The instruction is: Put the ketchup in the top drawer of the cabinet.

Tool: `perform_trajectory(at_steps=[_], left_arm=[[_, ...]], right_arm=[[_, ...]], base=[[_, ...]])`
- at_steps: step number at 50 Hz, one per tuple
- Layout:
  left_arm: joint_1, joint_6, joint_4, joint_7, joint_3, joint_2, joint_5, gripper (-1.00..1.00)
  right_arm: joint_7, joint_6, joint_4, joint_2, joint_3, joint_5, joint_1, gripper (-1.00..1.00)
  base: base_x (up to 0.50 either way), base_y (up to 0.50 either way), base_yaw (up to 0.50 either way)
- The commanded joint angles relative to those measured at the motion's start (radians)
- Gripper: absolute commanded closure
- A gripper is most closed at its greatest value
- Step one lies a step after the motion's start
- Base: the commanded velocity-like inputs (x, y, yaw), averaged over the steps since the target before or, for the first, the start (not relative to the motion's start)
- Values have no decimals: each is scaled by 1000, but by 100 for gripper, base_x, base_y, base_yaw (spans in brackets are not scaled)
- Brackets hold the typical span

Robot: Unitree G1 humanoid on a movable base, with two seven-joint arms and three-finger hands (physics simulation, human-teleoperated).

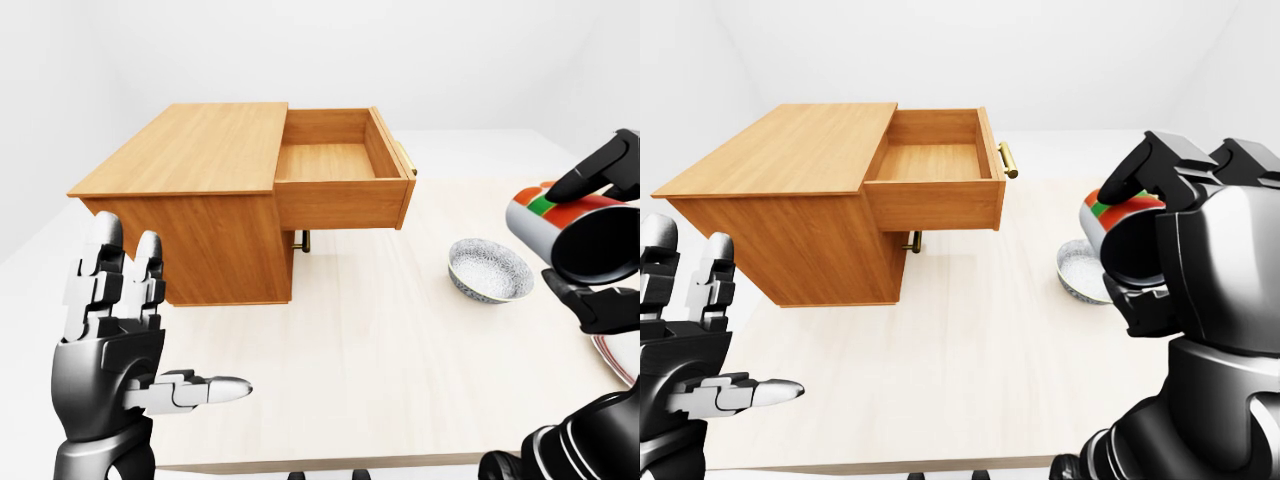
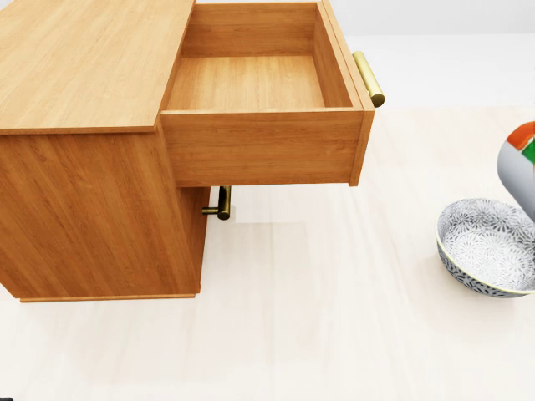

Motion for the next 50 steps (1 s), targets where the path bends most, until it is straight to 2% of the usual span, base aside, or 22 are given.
perform_trajectory(at_steps=[1, 5, 9, 13, 14, 16, 18, 22, 29, 35, 43, 50], left_arm=[[0, 0, 0, -1, 0, 0, 0, -100], [0, 0, -3, 2, -3, 0, 2, -100], [2, 0, -3, 2, -6, 1, 2, -100], [-5, 0, -2, 3, 2, 3, -3, -100], [-4, 0, -7, 4, 4, 3, -5, -100], [-4, 0, -8, 3, 5, 2, -6, -100], [-8, 0, -7, 4, 6, 3, -6, -100], [-12, 0, -3, 5, 9, 5, -8, -100], [-13, 0, -4, 6, 11, 5, -9, -100], [-11, 0, -3, 7, 6, 4, -5, -100], [-14, 0, -1, 9, 6, 6, -6, -100], [-13, 0, -3, 11, 2, 7, -3, -100]], right_arm=[[0, 0, -15, 55, -25, -33, -23, 100], [0, 0, -15, 42, 49, -84, -36, 100], [0, 0, -16, -43, 180, -146, -56, 100], [0, 0, -16, -261, 318, -149, -97, 100], [0, 0, -16, -356, 360, -129, -122, 100], [0, 0, 36, -487, 411, -83, -215, 100], [0, 0, 81, -539, 439, -55, -278, 100], [0, 0, 163, -547, 464, -31, -366, 100], [0, 0, 290, -510, 447, -27, -455, 100], [0, 0, 342, -541, 474, -11, -527, 100], [0, 0, 498, -443, 449, -48, -640, 100], [0, 0, 696, -318, 392, -103, -790, 100]], base=[[0, 0, 0], [0, 0, 0], [0, 0, 0], [0, 0, 0], [0, 0, 0], [0, 0, 0], [0, 0, 0], [0, 0, 0], [0, 0, 0], [0, 0, 0], [0, 0, 0], [0, 0, 0]])
